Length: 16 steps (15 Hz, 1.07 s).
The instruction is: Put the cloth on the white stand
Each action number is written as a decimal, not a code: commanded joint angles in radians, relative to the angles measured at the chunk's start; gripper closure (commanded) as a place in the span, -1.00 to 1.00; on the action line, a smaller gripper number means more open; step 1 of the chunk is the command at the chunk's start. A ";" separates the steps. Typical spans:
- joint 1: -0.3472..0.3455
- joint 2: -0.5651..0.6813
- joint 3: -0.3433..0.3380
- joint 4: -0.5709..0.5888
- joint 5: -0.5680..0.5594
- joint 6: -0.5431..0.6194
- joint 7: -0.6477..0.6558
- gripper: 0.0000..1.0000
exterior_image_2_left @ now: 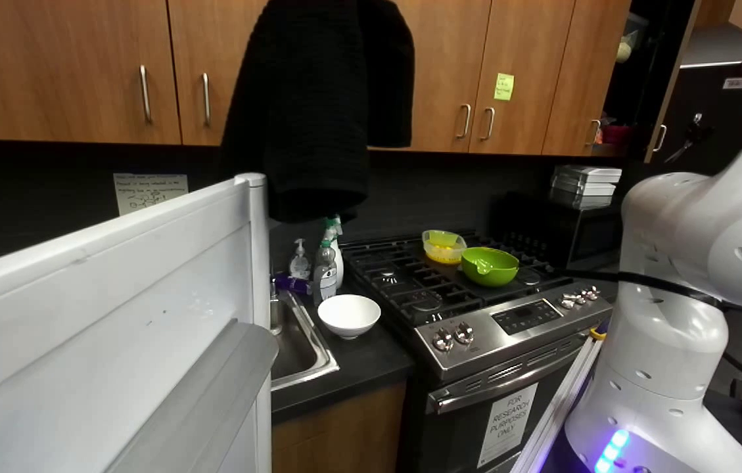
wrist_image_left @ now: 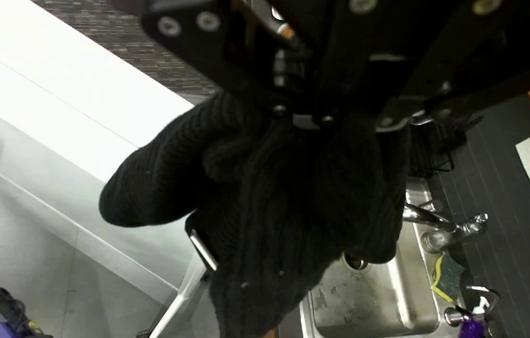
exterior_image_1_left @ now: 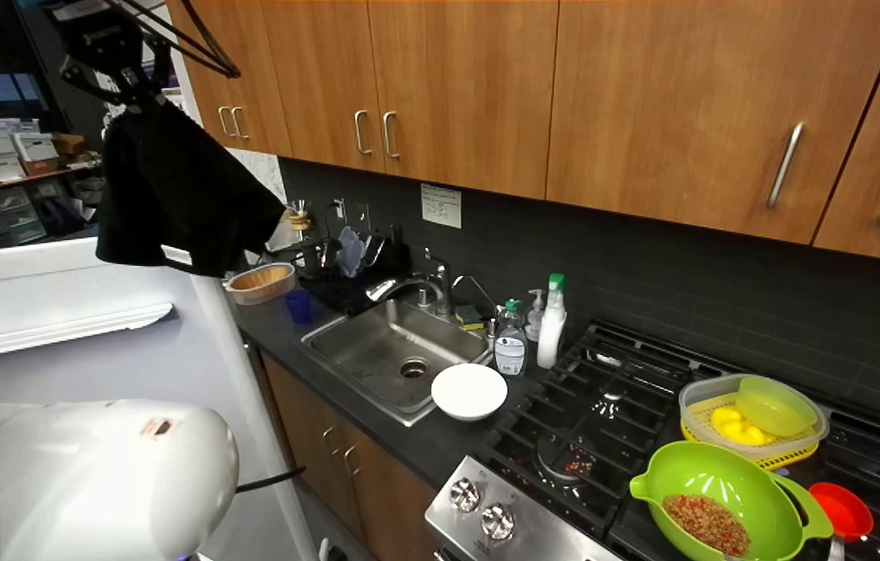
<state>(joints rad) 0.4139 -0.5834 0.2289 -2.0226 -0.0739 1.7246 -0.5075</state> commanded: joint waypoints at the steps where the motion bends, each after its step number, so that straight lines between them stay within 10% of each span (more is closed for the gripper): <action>1: 0.025 0.064 0.032 0.062 0.001 -0.022 -0.025 0.95; 16: 0.073 0.259 0.141 0.154 0.007 -0.001 -0.060 0.95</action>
<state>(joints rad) 0.4831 -0.3663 0.3718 -1.9280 -0.0739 1.7252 -0.5335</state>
